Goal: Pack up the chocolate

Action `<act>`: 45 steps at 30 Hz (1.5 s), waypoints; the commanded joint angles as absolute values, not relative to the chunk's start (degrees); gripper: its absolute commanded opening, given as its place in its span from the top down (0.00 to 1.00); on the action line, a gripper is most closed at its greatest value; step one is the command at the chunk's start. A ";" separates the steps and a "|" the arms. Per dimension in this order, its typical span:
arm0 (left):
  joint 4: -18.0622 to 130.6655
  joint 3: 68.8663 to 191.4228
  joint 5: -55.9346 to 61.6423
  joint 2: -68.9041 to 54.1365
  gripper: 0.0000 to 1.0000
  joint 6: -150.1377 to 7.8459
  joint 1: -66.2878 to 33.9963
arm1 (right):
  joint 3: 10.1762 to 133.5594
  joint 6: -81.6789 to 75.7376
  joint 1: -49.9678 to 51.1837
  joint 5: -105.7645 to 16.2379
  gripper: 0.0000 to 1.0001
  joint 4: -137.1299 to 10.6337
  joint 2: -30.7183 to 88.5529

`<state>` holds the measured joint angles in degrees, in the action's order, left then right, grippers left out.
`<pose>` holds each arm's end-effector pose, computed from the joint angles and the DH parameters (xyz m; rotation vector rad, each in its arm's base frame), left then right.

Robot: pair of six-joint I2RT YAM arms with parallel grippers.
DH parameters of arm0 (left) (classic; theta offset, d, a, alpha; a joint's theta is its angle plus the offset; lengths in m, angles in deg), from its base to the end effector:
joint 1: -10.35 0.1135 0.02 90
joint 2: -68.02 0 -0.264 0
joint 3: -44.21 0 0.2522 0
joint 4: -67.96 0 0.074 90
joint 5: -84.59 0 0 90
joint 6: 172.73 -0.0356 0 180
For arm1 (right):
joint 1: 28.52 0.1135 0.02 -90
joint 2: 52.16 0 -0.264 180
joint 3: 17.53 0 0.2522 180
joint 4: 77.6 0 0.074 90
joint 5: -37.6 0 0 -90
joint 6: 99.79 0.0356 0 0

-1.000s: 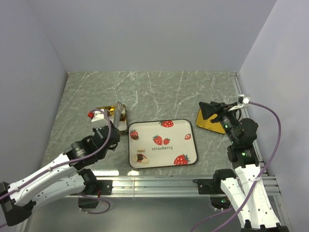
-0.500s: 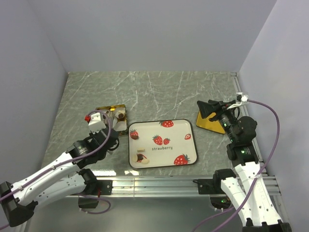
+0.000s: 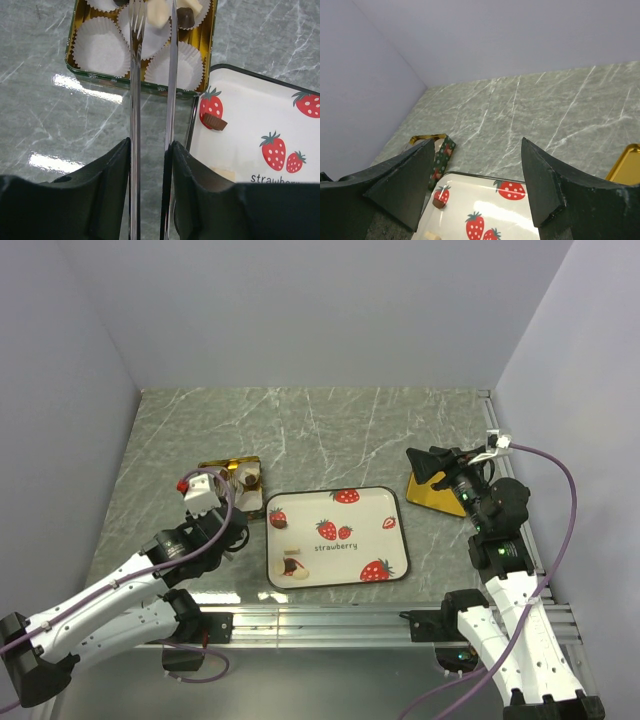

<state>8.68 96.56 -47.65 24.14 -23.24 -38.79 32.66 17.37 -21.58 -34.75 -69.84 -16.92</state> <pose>0.1114 -0.0922 0.2559 -0.4917 2.1292 -0.1382 0.1527 0.0295 0.3444 0.0032 1.4905 0.7060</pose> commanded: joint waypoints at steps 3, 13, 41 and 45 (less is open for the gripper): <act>9.20 96.56 -48.65 24.60 0.55 -22.78 -38.51 | 34.99 16.85 -21.14 -34.65 0.24 -72.37 -16.57; 10.16 96.56 -48.47 24.52 0.59 -24.01 -38.51 | 34.99 16.67 -21.14 -35.00 0.24 -72.37 -16.04; 11.14 102.89 -47.06 10.99 0.57 -27.89 -55.20 | 35.08 16.14 -21.14 -35.88 0.24 -71.67 -15.69; 7.01 104.03 -49.35 7.56 0.58 -22.27 -58.63 | 34.99 16.23 -21.14 -35.79 0.24 -71.67 -15.78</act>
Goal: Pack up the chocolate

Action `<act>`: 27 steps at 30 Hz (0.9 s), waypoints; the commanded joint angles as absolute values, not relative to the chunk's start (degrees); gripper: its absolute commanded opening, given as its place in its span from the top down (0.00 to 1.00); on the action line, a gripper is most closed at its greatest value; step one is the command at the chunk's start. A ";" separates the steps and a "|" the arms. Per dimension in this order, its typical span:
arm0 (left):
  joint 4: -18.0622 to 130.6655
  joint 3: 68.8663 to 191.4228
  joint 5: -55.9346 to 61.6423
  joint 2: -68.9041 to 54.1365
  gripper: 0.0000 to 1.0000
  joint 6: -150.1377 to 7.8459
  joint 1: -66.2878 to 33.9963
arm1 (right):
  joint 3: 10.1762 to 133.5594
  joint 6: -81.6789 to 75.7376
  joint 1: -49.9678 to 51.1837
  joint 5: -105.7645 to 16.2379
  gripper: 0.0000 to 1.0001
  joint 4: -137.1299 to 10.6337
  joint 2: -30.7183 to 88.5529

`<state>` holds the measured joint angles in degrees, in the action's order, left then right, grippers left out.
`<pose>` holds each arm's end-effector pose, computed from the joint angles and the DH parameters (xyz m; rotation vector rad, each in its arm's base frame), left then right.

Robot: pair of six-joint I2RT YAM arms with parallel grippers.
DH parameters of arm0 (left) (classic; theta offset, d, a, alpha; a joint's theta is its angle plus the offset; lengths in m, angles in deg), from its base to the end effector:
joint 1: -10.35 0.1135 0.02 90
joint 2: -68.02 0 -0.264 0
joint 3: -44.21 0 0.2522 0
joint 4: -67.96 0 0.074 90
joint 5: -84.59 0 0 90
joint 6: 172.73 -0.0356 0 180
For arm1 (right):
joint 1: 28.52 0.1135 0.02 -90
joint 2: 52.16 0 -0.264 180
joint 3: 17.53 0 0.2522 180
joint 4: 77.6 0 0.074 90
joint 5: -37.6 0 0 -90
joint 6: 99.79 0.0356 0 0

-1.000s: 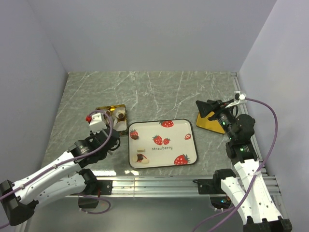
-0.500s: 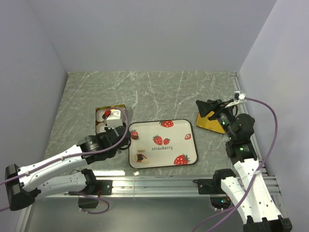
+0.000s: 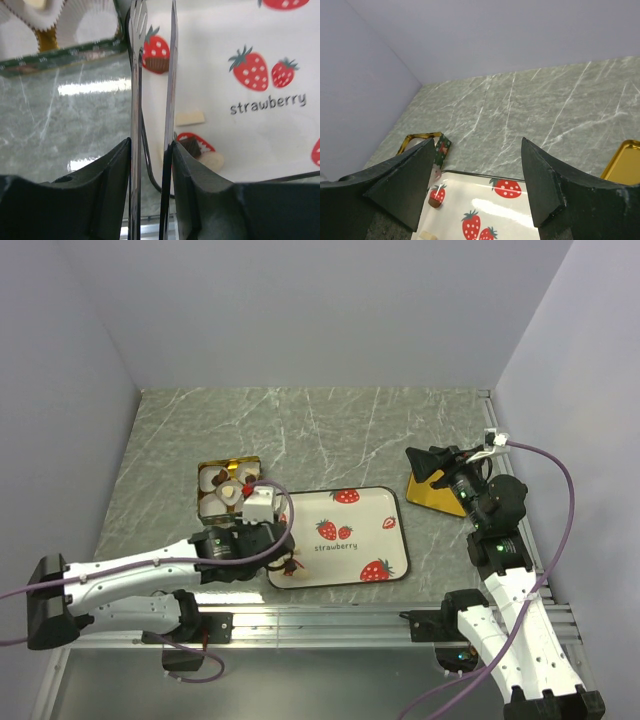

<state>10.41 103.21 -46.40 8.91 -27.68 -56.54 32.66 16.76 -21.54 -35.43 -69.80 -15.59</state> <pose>0.0963 -0.1662 0.2543 -0.0105 2.2675 -0.1626 0.1581 0.0298 0.3411 0.0107 1.5119 0.6895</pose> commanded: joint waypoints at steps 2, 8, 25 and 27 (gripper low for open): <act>6.04 104.64 -49.96 6.94 0.58 -21.12 -60.30 | 34.99 16.23 -21.22 -35.71 0.24 -71.67 -15.78; 3.67 105.52 -50.67 3.96 0.58 -17.26 -62.85 | 34.99 16.23 -21.14 -35.71 0.24 -71.58 -15.86; 0.32 107.90 -51.11 0.08 0.55 -13.20 -67.08 | 34.99 16.23 -21.14 -35.53 0.24 -71.75 -15.51; -0.29 107.98 -51.02 -0.27 0.55 -12.77 -67.16 | 34.99 16.23 -21.14 -35.53 0.24 -71.75 -15.43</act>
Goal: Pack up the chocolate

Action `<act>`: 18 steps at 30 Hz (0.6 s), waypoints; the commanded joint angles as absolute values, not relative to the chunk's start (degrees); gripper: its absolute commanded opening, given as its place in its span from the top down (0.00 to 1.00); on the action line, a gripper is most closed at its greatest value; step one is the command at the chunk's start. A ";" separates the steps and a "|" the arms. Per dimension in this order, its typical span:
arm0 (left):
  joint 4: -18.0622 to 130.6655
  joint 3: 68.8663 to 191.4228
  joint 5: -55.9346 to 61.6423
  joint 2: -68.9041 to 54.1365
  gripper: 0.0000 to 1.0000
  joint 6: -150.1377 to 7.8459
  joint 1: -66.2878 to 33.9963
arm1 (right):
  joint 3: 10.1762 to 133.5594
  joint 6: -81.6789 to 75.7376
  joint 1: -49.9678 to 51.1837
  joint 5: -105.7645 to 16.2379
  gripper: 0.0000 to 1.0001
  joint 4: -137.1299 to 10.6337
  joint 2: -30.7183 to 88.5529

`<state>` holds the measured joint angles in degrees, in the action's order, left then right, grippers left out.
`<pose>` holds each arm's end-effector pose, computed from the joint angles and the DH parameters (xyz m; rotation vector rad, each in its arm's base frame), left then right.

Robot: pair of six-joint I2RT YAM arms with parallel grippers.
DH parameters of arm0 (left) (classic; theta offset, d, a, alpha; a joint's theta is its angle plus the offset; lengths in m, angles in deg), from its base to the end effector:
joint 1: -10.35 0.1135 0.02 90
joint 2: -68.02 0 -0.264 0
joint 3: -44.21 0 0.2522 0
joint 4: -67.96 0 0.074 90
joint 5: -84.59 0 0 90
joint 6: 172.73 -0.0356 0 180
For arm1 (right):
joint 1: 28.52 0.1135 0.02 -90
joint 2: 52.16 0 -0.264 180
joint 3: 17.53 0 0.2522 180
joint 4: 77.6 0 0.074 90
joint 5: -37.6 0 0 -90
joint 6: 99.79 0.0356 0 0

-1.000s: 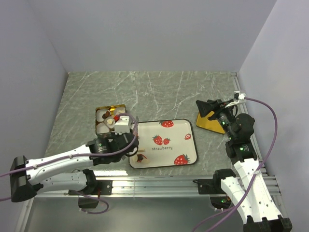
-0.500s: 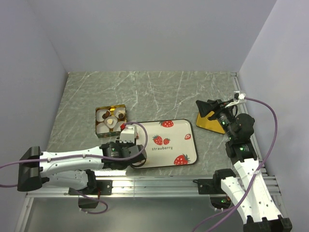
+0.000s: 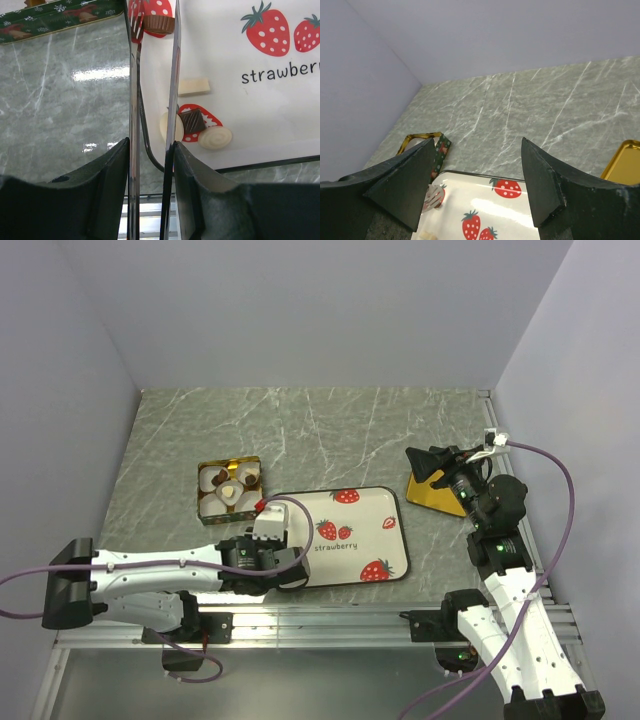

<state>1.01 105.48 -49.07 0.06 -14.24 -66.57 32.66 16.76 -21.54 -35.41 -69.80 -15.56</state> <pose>0.0691 -0.1888 0.2331 0.0375 2.3381 -0.0424 0.1582 0.0299 0.3411 0.0106 1.5125 0.6897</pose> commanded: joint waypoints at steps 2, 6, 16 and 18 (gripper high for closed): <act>-0.91 107.99 -50.85 -0.44 0.55 -12.50 -67.43 | 34.99 16.32 -21.14 -35.44 0.24 -71.75 -15.51; -1.61 108.25 -50.58 -0.88 0.54 -12.15 -67.61 | 34.91 16.32 -21.14 -35.35 0.24 -71.84 -15.69; -2.49 109.30 -50.06 -2.55 0.53 -12.50 -67.96 | 34.99 16.32 -21.14 -35.35 0.24 -71.75 -15.42; -2.67 109.48 -49.97 -2.73 0.53 -12.68 -68.04 | 35.08 16.32 -21.14 -35.35 0.24 -71.75 -15.43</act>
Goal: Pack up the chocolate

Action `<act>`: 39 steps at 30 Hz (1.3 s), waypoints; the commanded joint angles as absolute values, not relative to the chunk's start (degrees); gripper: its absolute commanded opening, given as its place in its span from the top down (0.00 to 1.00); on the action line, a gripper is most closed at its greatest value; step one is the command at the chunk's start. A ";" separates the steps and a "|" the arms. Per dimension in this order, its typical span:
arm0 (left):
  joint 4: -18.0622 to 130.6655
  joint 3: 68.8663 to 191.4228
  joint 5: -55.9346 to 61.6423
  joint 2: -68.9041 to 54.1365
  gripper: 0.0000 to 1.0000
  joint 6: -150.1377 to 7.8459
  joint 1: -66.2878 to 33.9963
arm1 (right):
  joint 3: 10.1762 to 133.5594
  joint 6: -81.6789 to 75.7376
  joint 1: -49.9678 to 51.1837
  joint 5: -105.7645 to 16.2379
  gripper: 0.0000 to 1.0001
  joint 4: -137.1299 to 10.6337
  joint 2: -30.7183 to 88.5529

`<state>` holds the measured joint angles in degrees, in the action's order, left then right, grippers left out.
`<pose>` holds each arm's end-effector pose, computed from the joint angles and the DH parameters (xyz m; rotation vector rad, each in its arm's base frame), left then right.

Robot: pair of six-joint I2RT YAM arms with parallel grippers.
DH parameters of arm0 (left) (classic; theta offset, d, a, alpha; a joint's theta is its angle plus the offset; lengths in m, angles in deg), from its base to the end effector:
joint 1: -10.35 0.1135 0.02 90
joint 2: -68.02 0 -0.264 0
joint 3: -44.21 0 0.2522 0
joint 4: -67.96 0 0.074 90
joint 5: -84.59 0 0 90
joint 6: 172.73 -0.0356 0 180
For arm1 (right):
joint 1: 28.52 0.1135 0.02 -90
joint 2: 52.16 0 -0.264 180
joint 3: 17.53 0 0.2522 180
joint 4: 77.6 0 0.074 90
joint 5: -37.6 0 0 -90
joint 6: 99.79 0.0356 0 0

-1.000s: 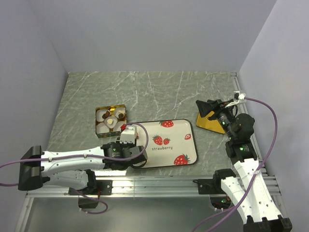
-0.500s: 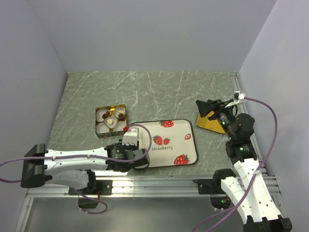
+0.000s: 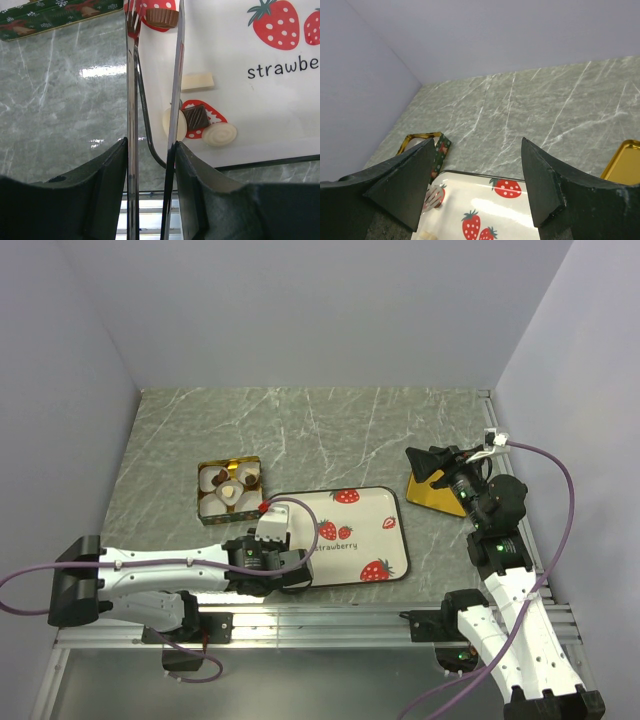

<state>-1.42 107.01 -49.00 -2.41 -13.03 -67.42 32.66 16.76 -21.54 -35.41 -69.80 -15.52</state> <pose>0.0672 -0.1941 0.2315 0.0587 2.3536 0.0064 0.1584 0.0299 0.3410 0.0107 1.5131 0.6897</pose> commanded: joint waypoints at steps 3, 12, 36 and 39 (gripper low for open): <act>-2.75 109.57 -49.88 -2.90 0.53 -12.85 -68.13 | 35.08 16.49 -21.05 -35.35 0.24 -71.75 -15.60; -4.07 109.66 -49.44 -2.64 0.54 -12.77 -68.22 | 35.08 16.32 -21.14 -35.44 0.24 -71.67 -15.60; -4.69 112.03 -51.37 -1.15 0.67 -14.35 -68.31 | 34.99 16.32 -21.14 -35.62 0.24 -71.67 -15.51; -4.51 111.77 -51.03 -0.62 0.66 -14.61 -68.31 | 35.08 16.32 -21.14 -35.62 0.24 -71.67 -15.51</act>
